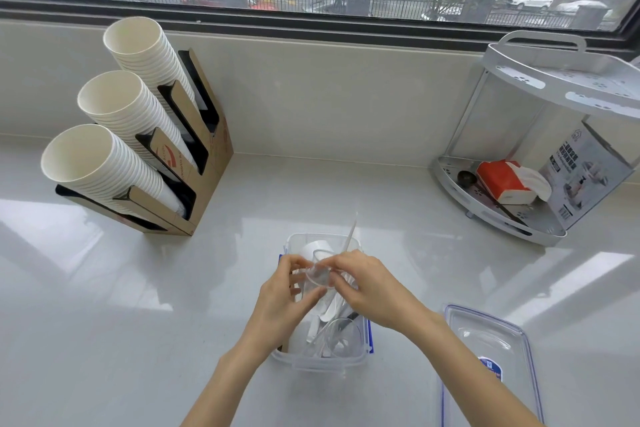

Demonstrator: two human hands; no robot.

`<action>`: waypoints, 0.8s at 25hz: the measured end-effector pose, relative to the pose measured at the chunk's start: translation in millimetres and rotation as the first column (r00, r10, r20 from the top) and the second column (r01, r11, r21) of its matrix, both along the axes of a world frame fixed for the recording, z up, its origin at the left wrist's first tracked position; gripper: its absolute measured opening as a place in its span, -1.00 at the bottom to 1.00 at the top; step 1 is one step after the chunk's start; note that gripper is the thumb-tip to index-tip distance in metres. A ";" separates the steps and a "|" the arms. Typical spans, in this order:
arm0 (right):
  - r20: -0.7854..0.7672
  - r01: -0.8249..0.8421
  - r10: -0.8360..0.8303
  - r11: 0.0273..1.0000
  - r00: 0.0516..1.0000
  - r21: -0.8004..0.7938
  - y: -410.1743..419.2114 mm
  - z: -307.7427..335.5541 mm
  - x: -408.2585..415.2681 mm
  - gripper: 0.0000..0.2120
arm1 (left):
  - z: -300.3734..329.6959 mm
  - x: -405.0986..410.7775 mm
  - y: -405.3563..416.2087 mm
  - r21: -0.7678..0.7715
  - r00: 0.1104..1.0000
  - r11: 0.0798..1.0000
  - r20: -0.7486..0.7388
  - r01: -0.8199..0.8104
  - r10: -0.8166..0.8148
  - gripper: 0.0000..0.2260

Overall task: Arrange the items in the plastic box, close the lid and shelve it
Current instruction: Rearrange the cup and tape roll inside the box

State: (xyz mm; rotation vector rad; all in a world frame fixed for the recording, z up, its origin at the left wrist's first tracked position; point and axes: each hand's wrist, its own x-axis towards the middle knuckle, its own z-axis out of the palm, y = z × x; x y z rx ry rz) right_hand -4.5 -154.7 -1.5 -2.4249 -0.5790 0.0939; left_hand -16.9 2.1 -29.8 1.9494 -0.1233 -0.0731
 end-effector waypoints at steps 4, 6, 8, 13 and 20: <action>0.025 0.035 -0.037 0.998 0.999 0.059 2.3 -7.3 -5.7 -0.69 | -2.1 0.5 2.6 -0.006 0.999 1.000 0.032 -0.027 0.027 -0.63; 0.019 0.133 -0.135 0.988 0.991 0.079 -2.7 -8.9 -5.4 -0.74 | -6.7 0.6 7.5 0.025 0.997 0.997 0.029 -0.068 0.067 -0.55; -0.016 0.115 -0.117 0.989 0.993 -0.096 -7.4 -13.1 -5.0 -0.76 | -8.8 0.3 11.1 0.039 0.996 0.995 0.028 -0.091 0.090 -0.52; -0.068 -0.100 0.076 0.848 0.995 -0.520 -6.3 -27.7 -9.7 -0.70 | -13.8 0.1 15.0 0.070 0.994 0.992 0.040 -0.103 0.100 -0.51; -0.009 -0.036 0.037 0.853 0.999 -0.520 -3.7 -37.2 -7.8 -0.80 | -15.7 -1.7 16.9 0.029 0.993 0.992 0.004 -0.119 0.119 -0.56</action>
